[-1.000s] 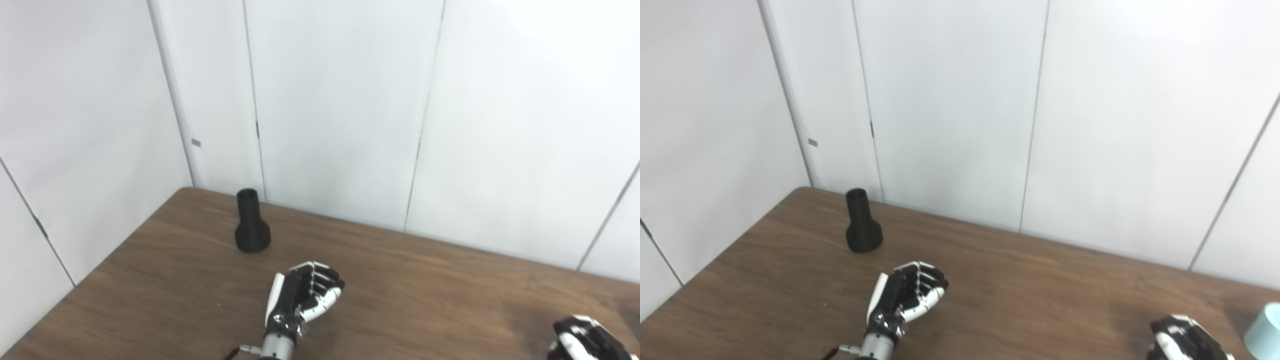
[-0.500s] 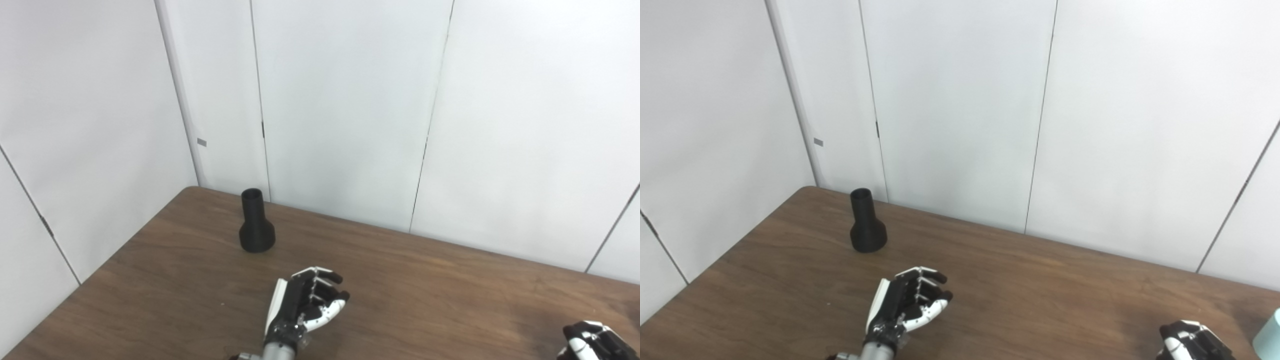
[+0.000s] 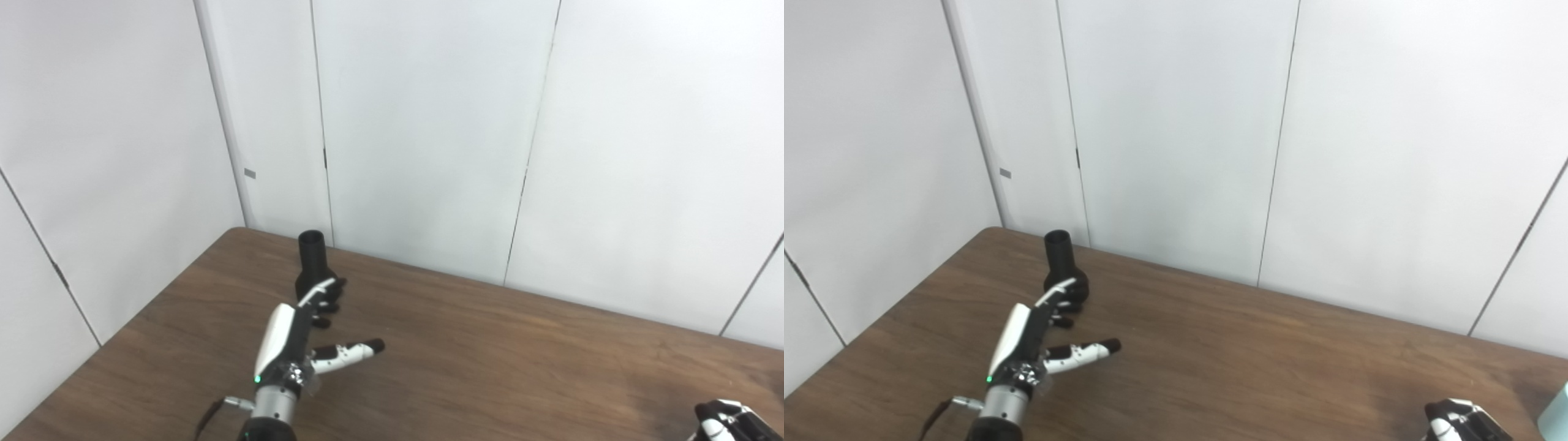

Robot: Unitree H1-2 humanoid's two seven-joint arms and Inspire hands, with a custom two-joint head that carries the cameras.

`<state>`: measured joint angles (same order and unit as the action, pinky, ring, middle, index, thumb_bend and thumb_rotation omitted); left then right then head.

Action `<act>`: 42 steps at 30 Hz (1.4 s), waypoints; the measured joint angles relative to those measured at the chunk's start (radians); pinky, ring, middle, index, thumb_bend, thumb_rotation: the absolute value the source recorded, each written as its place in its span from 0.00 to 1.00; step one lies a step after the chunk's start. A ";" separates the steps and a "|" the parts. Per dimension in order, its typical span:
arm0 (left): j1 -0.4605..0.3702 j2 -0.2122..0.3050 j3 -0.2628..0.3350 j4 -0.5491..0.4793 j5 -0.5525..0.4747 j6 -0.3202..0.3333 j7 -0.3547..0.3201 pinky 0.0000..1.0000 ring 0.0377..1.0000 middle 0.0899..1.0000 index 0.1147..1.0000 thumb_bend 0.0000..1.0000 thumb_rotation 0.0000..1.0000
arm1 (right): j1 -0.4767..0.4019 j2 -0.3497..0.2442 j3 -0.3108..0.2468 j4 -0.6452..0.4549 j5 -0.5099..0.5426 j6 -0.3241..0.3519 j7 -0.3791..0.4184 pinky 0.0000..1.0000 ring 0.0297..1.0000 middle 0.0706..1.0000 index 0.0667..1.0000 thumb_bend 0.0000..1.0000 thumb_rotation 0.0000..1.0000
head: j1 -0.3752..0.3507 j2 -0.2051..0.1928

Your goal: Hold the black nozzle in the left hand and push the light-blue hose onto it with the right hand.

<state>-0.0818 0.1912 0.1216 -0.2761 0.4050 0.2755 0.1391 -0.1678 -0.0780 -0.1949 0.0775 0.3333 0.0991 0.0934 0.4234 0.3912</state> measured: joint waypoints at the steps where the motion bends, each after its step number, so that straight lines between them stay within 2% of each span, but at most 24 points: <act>1: 0.000 0.003 0.010 -0.007 0.000 0.011 0.000 0.68 0.80 0.89 0.88 0.98 0.27 | 0.000 0.000 0.000 -0.001 0.000 0.001 0.000 0.18 0.18 0.21 0.36 0.23 0.15 | -0.002 0.000; 6: -0.009 0.037 0.062 -0.014 0.001 0.070 0.000 0.63 0.79 0.88 0.91 0.97 0.31 | 0.000 0.000 0.000 -0.006 0.000 0.010 -0.004 0.19 0.18 0.21 0.36 0.23 0.15 | 0.000 0.003; 9: -0.015 0.068 0.084 -0.011 0.000 0.082 0.000 0.63 0.78 0.88 0.90 0.93 0.31 | 0.003 0.001 0.003 -0.012 -0.003 0.013 -0.012 0.19 0.19 0.22 0.37 0.22 0.18 | -0.002 0.003; 11: -0.024 0.090 0.097 0.003 0.000 0.082 0.001 0.63 0.78 0.87 0.90 0.91 0.30 | 0.004 -0.001 0.010 -0.013 -0.009 0.013 -0.012 0.18 0.20 0.24 0.40 0.22 0.23 | -0.002 0.003; 13: -0.038 0.105 0.106 0.027 -0.001 0.082 0.002 0.62 0.76 0.86 0.89 0.89 0.27 | 0.007 -0.007 0.017 -0.016 -0.010 0.014 -0.008 0.21 0.27 0.32 0.49 0.24 0.41 | -0.003 0.005; 15: -0.045 0.114 0.110 0.040 -0.006 0.080 0.002 0.62 0.76 0.86 0.89 0.88 0.26 | 0.015 -0.013 0.028 -0.027 -0.009 0.020 0.003 0.23 0.30 0.35 0.52 0.24 0.49 | -0.002 0.008; 16: -0.046 0.117 0.111 0.047 -0.008 0.076 0.003 0.62 0.75 0.86 0.89 0.89 0.26 | 0.021 -0.016 0.034 -0.032 -0.010 0.019 0.010 0.25 0.33 0.37 0.54 0.25 0.56 | -0.002 0.008; 19: -0.048 0.121 0.116 0.065 -0.009 0.072 0.004 0.61 0.75 0.86 0.89 0.90 0.28 | 0.029 -0.025 0.052 -0.033 -0.014 0.008 0.032 0.33 0.39 0.45 0.60 0.26 0.67 | 0.002 0.011; 22: -0.050 0.128 0.117 0.079 -0.009 0.072 0.004 0.60 0.76 0.87 0.88 0.90 0.31 | 0.036 -0.033 0.061 -0.033 -0.024 -0.006 0.042 0.38 0.49 0.55 0.65 0.30 0.72 | 0.000 0.012; 26: -0.074 0.159 0.122 0.125 -0.018 0.075 -0.004 0.62 0.77 0.87 0.89 0.90 0.37 | 0.041 -0.033 0.063 -0.033 -0.028 -0.022 0.044 0.44 0.61 0.65 0.71 0.33 0.76 | 0.000 0.014; 31: -0.111 0.203 0.104 0.156 -0.032 0.105 -0.049 0.65 0.80 0.88 0.92 0.91 0.40 | 0.046 -0.034 0.069 -0.031 -0.025 -0.057 0.069 0.73 0.76 0.78 0.79 0.35 0.78 | -0.003 0.021; 35: -0.126 0.242 0.069 0.189 -0.036 0.108 -0.089 0.73 0.86 0.91 0.97 0.92 0.40 | 0.053 -0.046 0.082 -0.035 -0.025 -0.061 0.096 0.92 0.87 0.85 0.83 0.33 0.82 | -0.003 0.031; 38: -0.145 0.265 0.042 0.238 -0.033 0.108 -0.109 0.73 0.86 0.90 0.99 0.94 0.43 | 0.056 -0.048 0.082 -0.049 -0.017 -0.040 0.098 0.93 0.90 0.87 0.84 0.32 0.82 | -0.005 0.040; 42: -0.185 0.278 0.024 0.301 -0.031 0.109 -0.111 0.66 0.83 0.90 0.97 0.97 0.39 | 0.066 -0.048 0.090 -0.077 -0.019 -0.012 0.097 0.94 0.93 0.91 0.87 0.32 0.83 | -0.006 0.044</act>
<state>-0.2673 0.4688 0.1456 0.0254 0.3743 0.3840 0.0280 -0.1017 -0.1262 -0.1050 0.0001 0.3138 0.0868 0.1907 0.4172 0.4356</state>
